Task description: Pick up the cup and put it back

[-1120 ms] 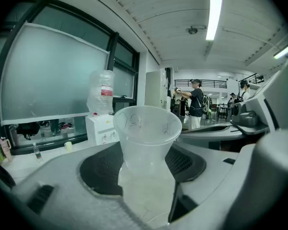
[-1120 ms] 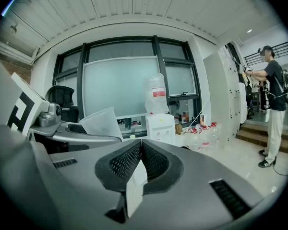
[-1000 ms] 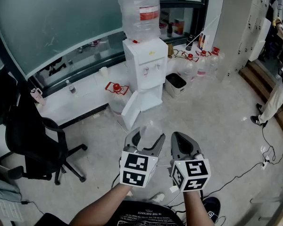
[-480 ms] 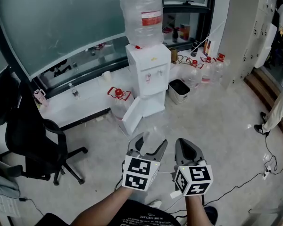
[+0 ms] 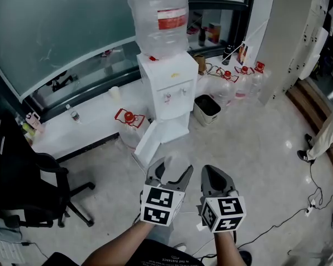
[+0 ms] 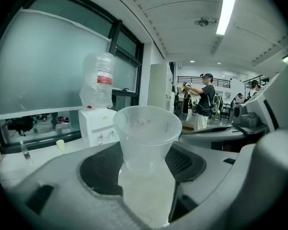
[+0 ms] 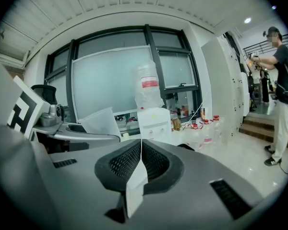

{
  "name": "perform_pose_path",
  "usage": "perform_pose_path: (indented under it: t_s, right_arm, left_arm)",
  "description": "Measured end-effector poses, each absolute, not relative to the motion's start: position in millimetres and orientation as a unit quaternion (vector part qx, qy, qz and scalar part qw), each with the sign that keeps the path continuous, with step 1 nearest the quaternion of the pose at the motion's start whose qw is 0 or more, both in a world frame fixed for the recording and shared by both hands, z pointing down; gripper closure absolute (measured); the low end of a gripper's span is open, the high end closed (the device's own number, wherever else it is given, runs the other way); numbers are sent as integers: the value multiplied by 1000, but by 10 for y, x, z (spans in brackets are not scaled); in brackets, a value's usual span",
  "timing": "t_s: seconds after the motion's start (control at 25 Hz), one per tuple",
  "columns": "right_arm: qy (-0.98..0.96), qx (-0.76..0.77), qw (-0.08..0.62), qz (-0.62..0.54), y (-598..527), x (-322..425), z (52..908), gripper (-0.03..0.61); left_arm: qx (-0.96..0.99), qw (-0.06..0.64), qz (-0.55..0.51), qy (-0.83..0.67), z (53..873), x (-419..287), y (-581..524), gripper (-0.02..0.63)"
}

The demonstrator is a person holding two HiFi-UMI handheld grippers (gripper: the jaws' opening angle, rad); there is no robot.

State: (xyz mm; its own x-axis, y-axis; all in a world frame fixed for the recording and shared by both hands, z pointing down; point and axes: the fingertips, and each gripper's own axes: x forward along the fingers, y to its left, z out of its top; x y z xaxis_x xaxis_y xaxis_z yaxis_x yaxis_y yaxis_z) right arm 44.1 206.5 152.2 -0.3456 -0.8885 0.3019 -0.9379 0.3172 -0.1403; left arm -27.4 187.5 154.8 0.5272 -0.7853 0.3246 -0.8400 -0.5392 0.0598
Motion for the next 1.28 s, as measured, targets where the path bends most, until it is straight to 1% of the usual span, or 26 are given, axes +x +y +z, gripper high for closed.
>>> perform_pose_path:
  t_s: [0.32, 0.64, 1.0, 1.28]
  right_arm:
    - [-804, 561, 100, 166, 1003, 282, 1651, 557]
    - [-806, 557, 125, 156, 448, 142, 1635, 557]
    - [-822, 530, 135, 158, 0, 349, 1694, 557]
    - [-860, 466, 135, 157, -615, 694, 1874, 557]
  left_arm:
    - [871, 117, 149, -453, 1721, -324, 879, 341]
    - [869, 140, 144, -451, 1806, -446, 370, 341]
    - [859, 147, 144, -468, 1888, -198, -60, 341]
    - [824, 158, 135, -527, 2048, 192, -583, 341]
